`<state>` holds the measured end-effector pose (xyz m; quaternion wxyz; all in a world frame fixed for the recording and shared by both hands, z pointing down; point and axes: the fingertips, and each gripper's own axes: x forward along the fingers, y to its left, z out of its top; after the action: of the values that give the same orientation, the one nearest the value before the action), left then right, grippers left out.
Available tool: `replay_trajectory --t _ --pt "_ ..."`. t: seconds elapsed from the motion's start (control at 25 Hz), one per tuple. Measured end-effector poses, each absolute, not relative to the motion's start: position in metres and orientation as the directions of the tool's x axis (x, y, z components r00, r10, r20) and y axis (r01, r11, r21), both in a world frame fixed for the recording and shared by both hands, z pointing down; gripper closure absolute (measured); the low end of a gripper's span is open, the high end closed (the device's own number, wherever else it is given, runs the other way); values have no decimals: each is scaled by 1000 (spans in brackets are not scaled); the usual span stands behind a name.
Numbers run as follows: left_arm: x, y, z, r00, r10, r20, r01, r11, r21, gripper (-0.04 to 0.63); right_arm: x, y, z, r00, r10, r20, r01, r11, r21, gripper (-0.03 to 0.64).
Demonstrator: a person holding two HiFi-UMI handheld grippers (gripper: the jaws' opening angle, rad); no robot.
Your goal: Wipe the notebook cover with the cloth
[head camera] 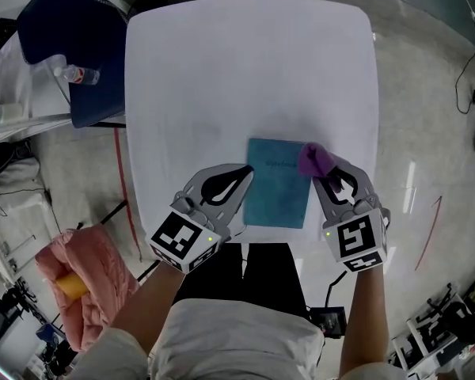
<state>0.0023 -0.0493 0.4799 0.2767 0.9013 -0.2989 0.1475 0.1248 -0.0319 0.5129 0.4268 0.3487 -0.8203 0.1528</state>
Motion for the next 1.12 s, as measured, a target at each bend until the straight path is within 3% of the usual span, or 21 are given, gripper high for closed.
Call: replay_trajectory --t 0.6,1.12 --pt "-10 -55 496 756 -466 459 -648 -632 425 595 113 -40 560 -272 -269 924 -422 896 137 512" --pt "-10 -57 508 758 -460 463 -648 -617 446 595 105 -36 583 -240 -68 968 -459 887 -51 512"
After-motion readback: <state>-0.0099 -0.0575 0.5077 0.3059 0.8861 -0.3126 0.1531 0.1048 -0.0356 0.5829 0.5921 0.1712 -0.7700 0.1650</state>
